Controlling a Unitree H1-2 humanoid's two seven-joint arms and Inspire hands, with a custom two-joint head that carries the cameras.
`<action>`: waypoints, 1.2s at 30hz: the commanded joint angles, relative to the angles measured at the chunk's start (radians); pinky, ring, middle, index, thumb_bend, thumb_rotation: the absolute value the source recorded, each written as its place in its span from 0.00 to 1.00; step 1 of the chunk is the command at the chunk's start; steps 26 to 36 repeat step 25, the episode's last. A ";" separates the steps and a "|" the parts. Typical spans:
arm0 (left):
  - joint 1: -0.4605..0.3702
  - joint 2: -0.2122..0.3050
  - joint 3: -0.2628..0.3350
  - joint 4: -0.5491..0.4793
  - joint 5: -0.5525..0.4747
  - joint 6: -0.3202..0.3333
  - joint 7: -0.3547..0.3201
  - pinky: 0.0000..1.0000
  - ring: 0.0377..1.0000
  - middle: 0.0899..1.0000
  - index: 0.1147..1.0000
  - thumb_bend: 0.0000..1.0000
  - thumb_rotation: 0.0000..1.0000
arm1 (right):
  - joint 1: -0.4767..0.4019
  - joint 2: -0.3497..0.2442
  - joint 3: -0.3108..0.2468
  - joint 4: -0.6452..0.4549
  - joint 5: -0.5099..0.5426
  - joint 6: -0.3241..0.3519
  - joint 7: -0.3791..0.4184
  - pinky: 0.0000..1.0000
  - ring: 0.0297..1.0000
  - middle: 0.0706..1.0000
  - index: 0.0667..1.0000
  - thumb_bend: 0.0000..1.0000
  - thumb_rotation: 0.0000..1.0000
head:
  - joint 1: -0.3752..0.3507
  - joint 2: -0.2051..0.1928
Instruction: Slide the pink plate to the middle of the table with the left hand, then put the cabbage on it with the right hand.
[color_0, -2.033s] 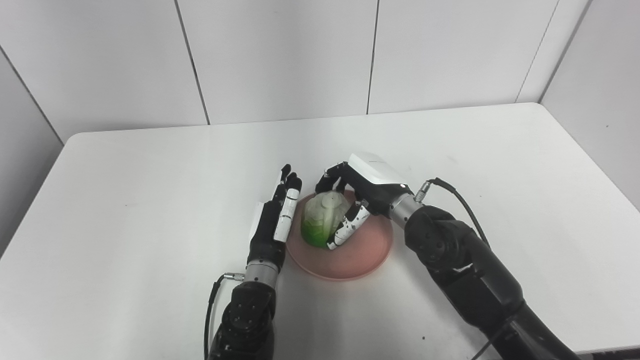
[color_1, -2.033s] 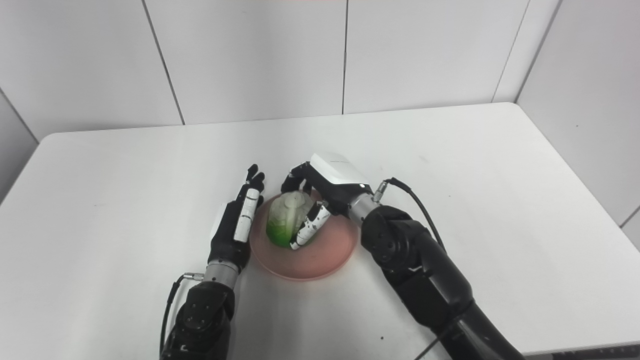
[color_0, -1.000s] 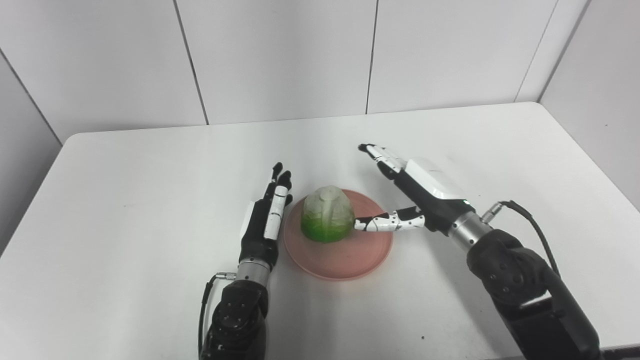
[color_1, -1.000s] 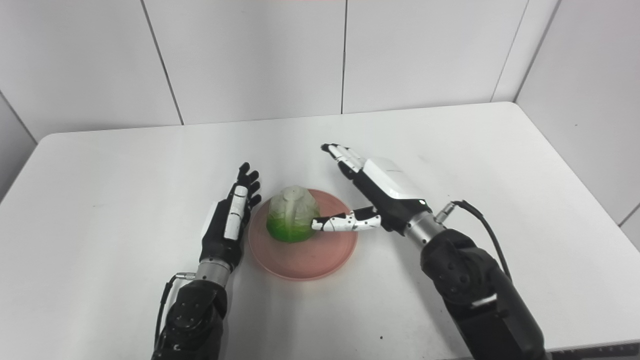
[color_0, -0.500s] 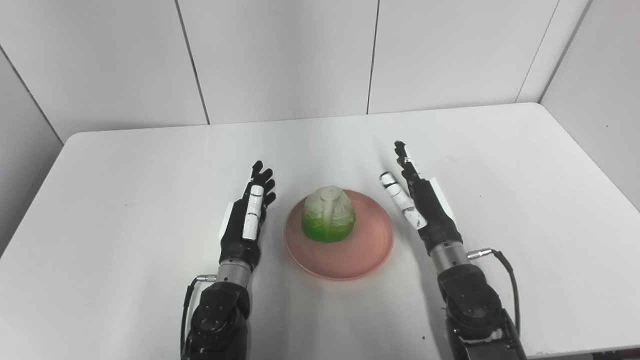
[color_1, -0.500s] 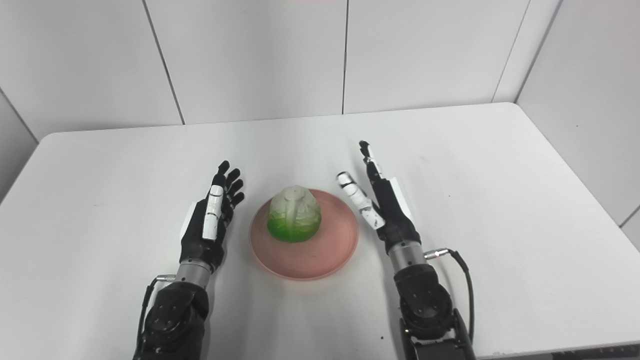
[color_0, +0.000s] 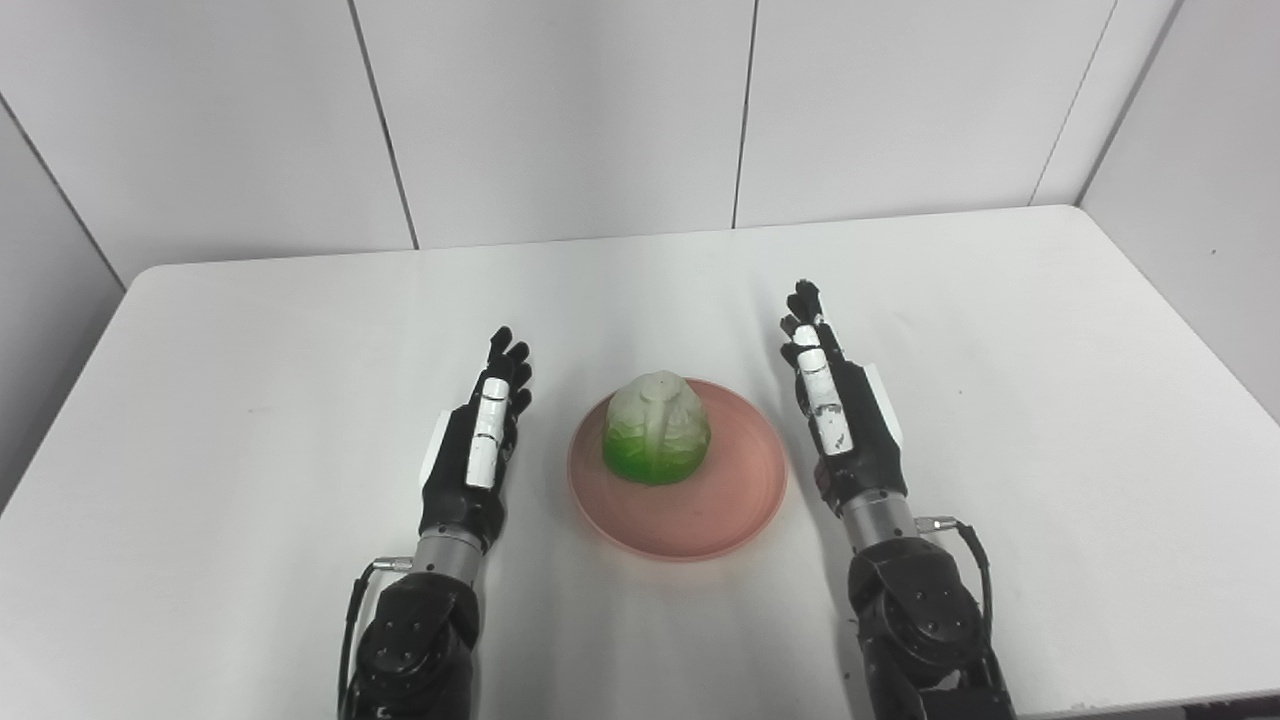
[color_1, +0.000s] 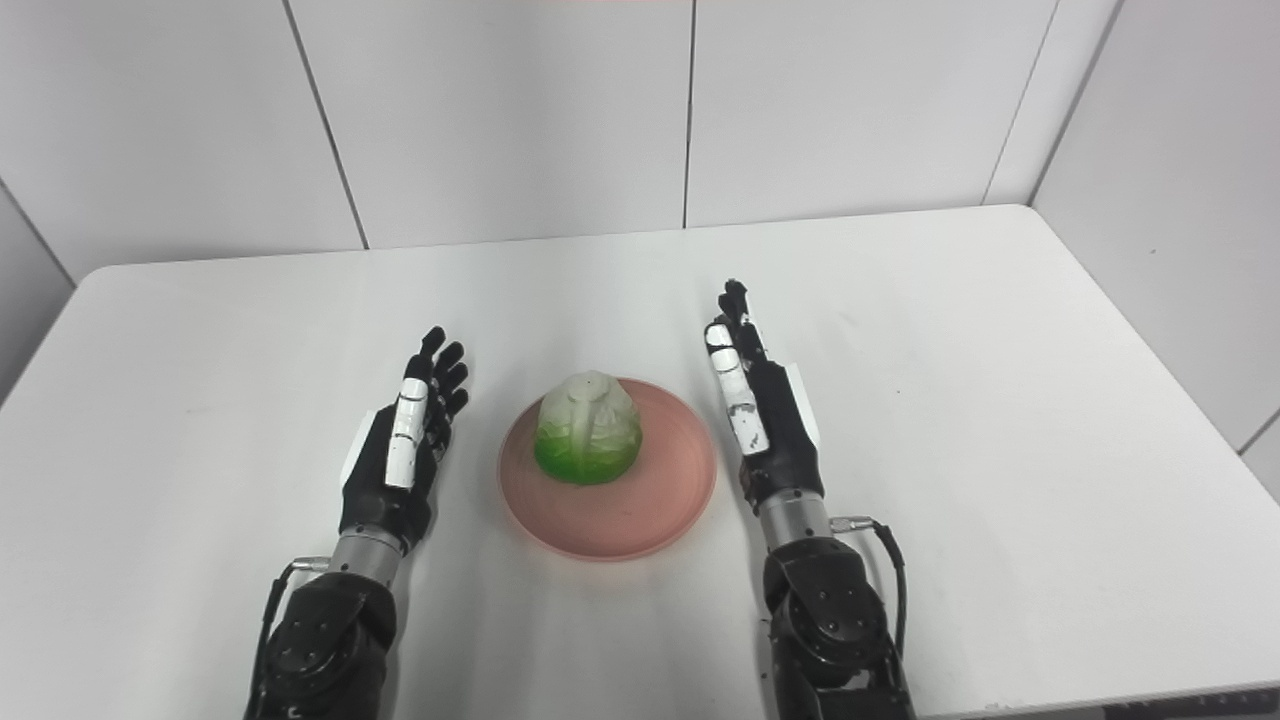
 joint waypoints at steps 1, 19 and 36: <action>-0.015 -0.006 -0.002 -0.020 -0.002 -0.032 -0.004 1.00 0.99 0.99 1.00 0.68 1.00 | -0.026 0.009 -0.003 -0.028 0.022 -0.010 -0.003 1.00 1.00 1.00 1.00 0.57 1.00 | 0.001 0.001; 0.013 -0.055 -0.046 -0.050 0.071 0.007 0.040 1.00 1.00 1.00 1.00 0.67 1.00 | 0.057 -0.013 -0.008 -0.105 0.060 0.067 -0.017 1.00 1.00 1.00 1.00 0.62 1.00 | 0.058 -0.008; 0.033 -0.073 -0.068 -0.071 0.076 0.022 0.038 1.00 1.00 1.00 1.00 0.66 1.00 | 0.056 -0.038 -0.011 -0.103 0.077 0.069 -0.007 1.00 1.00 1.00 1.00 0.65 0.99 | 0.066 -0.008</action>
